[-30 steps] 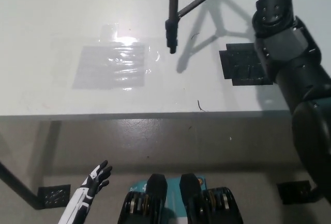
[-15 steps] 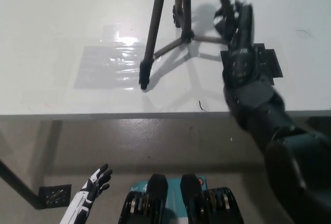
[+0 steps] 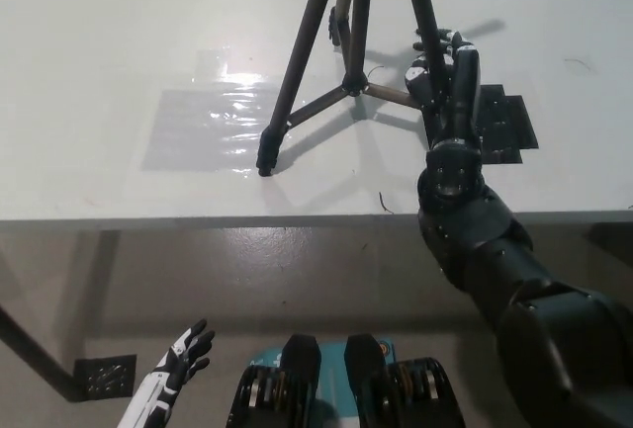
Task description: A tripod lies near the right hand side of the table and the robot grab a leg of the tripod using its right hand and put it up right.
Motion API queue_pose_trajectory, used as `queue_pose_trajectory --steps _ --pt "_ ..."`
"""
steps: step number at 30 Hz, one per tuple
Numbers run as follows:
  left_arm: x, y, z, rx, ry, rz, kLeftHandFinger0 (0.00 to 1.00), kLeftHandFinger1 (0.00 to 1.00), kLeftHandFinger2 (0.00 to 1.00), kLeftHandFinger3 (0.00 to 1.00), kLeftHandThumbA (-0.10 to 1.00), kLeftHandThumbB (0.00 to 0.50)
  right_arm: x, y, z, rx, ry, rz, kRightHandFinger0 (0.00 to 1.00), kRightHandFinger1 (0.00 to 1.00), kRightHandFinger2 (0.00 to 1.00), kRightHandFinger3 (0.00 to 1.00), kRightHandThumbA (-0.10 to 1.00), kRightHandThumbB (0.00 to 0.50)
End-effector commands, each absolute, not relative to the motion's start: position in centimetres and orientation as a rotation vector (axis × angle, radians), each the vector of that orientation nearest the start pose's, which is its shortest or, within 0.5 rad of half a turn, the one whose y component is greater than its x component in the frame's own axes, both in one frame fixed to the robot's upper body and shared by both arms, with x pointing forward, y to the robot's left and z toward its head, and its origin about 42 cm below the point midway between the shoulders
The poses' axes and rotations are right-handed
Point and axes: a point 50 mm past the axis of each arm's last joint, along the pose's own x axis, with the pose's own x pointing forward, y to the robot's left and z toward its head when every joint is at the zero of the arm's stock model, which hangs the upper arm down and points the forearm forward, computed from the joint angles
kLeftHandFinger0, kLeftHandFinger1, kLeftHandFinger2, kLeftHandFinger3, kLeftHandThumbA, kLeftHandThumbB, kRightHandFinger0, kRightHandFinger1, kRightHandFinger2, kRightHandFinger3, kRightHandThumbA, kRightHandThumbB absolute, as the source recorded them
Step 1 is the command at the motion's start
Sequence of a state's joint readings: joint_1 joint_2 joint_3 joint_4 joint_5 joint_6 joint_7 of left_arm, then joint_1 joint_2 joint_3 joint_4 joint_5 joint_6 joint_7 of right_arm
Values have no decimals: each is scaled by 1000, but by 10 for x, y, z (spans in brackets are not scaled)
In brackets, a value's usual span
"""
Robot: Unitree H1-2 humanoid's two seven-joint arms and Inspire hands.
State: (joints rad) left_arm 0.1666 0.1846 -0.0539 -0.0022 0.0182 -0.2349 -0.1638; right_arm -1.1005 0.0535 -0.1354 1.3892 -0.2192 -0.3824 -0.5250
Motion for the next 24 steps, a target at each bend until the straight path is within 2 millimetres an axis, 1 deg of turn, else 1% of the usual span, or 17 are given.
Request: queue_pose_trajectory --steps 1,2,4,5,6,7,9,10,11,13,15,16,17,19,20,21,24 --pt "216 256 73 176 -92 -204 1000 1000 1000 1000 1000 303 529 -108 174 -184 -28 -81 848 1000 1000 1000 689 457" --pt "215 256 73 177 -92 -206 1000 1000 1000 1000 1000 305 530 -110 173 -150 -25 -7 1000 1000 1000 1000 727 492" --pt "212 255 71 177 -88 -211 1000 1000 1000 1000 1000 301 530 -115 170 -138 -38 117 1000 1000 1000 1000 763 500" --pt "212 255 71 176 -86 -212 1000 1000 1000 1000 1000 301 529 -115 169 -139 -38 131 1000 1000 1000 1000 768 500" --pt "212 255 70 175 -84 -212 1000 1000 1000 1000 1000 310 531 -121 171 -159 -55 155 1000 1000 1000 1000 836 500" --pt "212 253 68 173 -83 -212 1000 1000 1000 1000 1000 312 532 -125 172 -176 -58 159 1000 1000 1000 1000 849 500" --pt "211 254 67 170 -77 -205 1000 1000 1000 1000 1000 312 535 -130 179 -178 -81 175 1000 1000 1000 1000 907 500" --pt "206 254 67 169 -63 -206 1000 1000 1000 1000 1000 294 536 -133 183 -146 -103 189 1000 1000 1000 1000 919 500" --pt "203 255 66 168 -58 -208 1000 1000 1000 1000 1000 293 537 -135 185 -134 -123 194 1000 1000 1000 1000 935 500" --pt "202 254 66 161 -53 -207 1000 1000 1000 1000 1000 291 541 -141 203 -88 -195 213 1000 1000 1000 1000 933 500" --pt "203 255 67 156 -55 -205 1000 1000 1000 1000 1000 281 546 -146 227 -11 -261 245 1000 1000 1000 1000 906 500" --pt "203 255 67 164 -46 -198 1000 1000 1000 1000 1000 291 547 -149 244 8 -311 250 1000 1000 1000 1000 916 500" --pt "197 255 65 170 -33 -197 1000 1000 1000 1000 1000 294 542 -152 251 27 -348 259 1000 1000 1000 1000 915 500" --pt "200 255 64 164 -38 -195 1000 1000 1000 1000 1000 297 535 -159 300 62 -492 275 1000 1000 1000 1000 916 500" --pt "200 255 63 162 -39 -195 1000 1000 1000 1000 1000 285 532 -160 310 69 -527 280 1000 1000 1000 1000 916 500" --pt "202 255 63 161 -42 -192 1000 1000 1000 1000 1000 287 524 -163 336 107 -610 294 1000 1000 1000 1000 880 500" --pt "201 256 63 167 -39 -193 1000 1000 1000 1000 1000 301 499 -169 380 153 -723 314 1000 1000 1000 1000 826 500"
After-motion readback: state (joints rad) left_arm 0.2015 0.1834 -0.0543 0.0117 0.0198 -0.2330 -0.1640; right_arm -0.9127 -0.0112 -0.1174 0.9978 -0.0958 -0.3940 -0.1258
